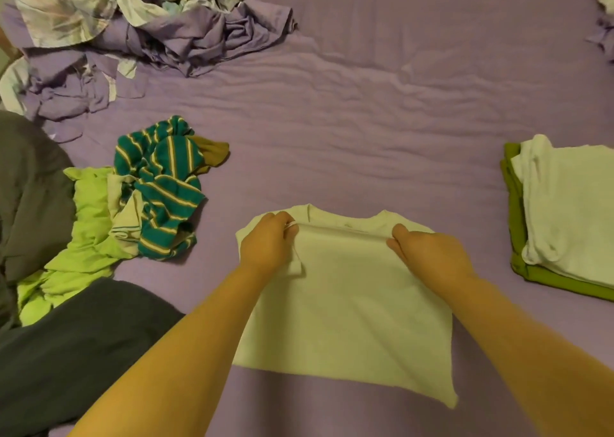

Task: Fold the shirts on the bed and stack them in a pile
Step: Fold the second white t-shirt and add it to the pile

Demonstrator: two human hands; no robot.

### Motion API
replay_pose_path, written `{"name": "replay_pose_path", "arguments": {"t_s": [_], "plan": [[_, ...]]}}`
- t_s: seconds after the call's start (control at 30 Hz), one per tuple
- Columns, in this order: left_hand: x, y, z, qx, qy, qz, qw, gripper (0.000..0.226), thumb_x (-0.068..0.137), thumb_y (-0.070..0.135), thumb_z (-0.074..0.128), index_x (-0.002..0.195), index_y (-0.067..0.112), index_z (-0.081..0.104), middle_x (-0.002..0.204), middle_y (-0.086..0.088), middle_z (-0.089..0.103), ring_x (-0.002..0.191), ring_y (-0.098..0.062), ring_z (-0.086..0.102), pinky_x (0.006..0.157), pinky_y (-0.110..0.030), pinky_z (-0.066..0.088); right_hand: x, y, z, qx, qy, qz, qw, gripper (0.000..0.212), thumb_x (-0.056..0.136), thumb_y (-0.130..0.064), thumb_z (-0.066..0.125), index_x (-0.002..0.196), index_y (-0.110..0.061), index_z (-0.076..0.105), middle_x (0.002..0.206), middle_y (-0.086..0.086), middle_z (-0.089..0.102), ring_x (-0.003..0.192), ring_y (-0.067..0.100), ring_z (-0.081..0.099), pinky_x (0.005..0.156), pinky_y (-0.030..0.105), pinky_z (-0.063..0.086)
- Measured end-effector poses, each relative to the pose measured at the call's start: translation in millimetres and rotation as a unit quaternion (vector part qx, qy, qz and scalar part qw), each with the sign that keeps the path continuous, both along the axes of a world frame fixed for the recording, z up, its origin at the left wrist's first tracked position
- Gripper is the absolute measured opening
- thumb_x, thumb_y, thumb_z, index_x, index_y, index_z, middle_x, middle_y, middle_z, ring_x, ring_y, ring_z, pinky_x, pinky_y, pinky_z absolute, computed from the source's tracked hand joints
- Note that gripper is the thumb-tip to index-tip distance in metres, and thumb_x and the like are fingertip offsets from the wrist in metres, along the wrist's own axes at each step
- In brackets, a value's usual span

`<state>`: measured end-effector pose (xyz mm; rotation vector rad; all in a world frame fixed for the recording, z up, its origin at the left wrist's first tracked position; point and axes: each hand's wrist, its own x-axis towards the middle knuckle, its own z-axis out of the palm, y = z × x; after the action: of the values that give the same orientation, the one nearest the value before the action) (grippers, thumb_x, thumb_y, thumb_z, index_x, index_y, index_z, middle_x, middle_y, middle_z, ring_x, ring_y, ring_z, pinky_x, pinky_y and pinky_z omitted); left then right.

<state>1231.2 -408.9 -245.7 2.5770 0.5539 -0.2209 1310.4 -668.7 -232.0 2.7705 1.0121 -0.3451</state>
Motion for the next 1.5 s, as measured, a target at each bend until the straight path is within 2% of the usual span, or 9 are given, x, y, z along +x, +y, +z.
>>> {"name": "replay_pose_path", "arguments": {"t_s": [0.3,0.47,0.57,0.7,0.8,0.97,1.17,1.3,1.5], "plan": [[33,13,-34,-0.001,0.005,-0.03,1.0,0.028,0.094,0.03,0.052,0.115,0.013,0.057,0.114,-0.006,0.053,0.102,-0.025,0.053,0.078,-0.036,0.047,34,15,-40,-0.015,0.038,-0.06,0.997,0.038,0.1,-0.034,0.034,0.134,-0.017,0.036,0.113,0.002,0.06,0.092,0.027,0.059,0.078,0.032,0.035],[2,5,-30,-0.034,-0.062,-0.029,0.997,0.051,0.072,0.051,0.073,0.103,0.014,0.054,0.105,0.003,0.047,0.096,-0.013,0.043,0.08,-0.026,0.041,33,-8,-52,0.032,-0.018,-0.071,0.997,0.029,0.088,-0.031,0.061,0.1,-0.005,0.063,0.079,0.012,0.067,0.054,0.034,0.059,0.059,0.037,0.045],[-11,8,-40,0.014,-0.019,-0.146,0.989,0.06,0.064,0.048,0.081,0.107,0.013,0.058,0.108,-0.001,0.053,0.104,-0.021,0.048,0.084,-0.026,0.038,40,-9,-48,-0.014,-0.008,-0.072,0.997,0.026,0.097,-0.031,0.047,0.106,-0.009,0.057,0.096,0.009,0.06,0.055,0.032,0.055,0.046,0.025,0.026],[-3,8,-46,0.049,-0.041,-0.152,0.986,0.034,0.082,0.036,0.067,0.098,0.007,0.061,0.101,-0.009,0.059,0.095,-0.029,0.052,0.076,-0.035,0.045,46,-8,-46,0.038,-0.076,-0.049,0.995,0.02,0.069,-0.002,0.078,0.077,-0.004,0.06,0.066,0.012,0.055,0.042,0.027,0.042,0.047,0.023,0.025],[7,10,-38,-0.008,-0.043,-0.046,0.998,0.024,0.096,0.028,0.05,0.089,0.007,0.057,0.088,-0.003,0.055,0.082,-0.02,0.048,0.066,-0.028,0.035,29,-4,-56,0.088,-0.116,-0.05,0.988,0.024,0.066,0.002,0.062,0.088,-0.008,0.063,0.084,0.013,0.064,0.074,0.033,0.058,0.07,0.041,0.04],[19,19,-32,-0.006,-0.027,0.075,0.997,0.023,0.096,0.024,0.05,0.078,0.01,0.044,0.077,-0.002,0.049,0.072,-0.021,0.046,0.054,-0.028,0.027,-20,25,-73,0.092,-0.012,-0.054,0.994,0.054,0.099,-0.037,0.017,0.122,-0.015,0.061,0.129,0.013,0.058,0.122,0.033,0.052,0.105,0.05,0.022],[23,18,-34,0.134,-0.012,0.146,0.98,0.032,0.094,0.018,0.052,0.124,0.009,0.053,0.132,-0.018,0.047,0.121,-0.036,0.041,0.099,-0.045,0.035,-44,25,-87,0.032,0.041,-0.113,0.992,0.062,0.096,-0.057,0.006,0.144,-0.025,0.031,0.15,0.011,0.034,0.139,0.035,0.028,0.109,0.057,0.014],[10,-13,-44,0.139,-0.148,-0.082,0.976,0.036,0.09,0.007,0.053,0.126,0.007,0.052,0.136,-0.02,0.049,0.125,-0.04,0.044,0.105,-0.053,0.035,-53,32,-80,0.061,0.047,-0.133,0.988,0.066,0.094,-0.062,0.012,0.145,-0.025,0.028,0.151,0.014,0.03,0.14,0.038,0.023,0.111,0.058,0.008],[-37,-2,-79,0.183,0.003,-0.207,0.961,0.065,0.097,0.056,0.014,0.15,0.018,0.018,0.157,-0.011,0.015,0.145,-0.032,0.008,0.112,-0.056,0.01,-80,34,-91,0.077,0.061,-0.084,0.992,0.066,0.093,-0.064,0.016,0.147,-0.027,0.023,0.153,0.011,0.028,0.141,0.034,0.02,0.108,0.062,0.016]]}}
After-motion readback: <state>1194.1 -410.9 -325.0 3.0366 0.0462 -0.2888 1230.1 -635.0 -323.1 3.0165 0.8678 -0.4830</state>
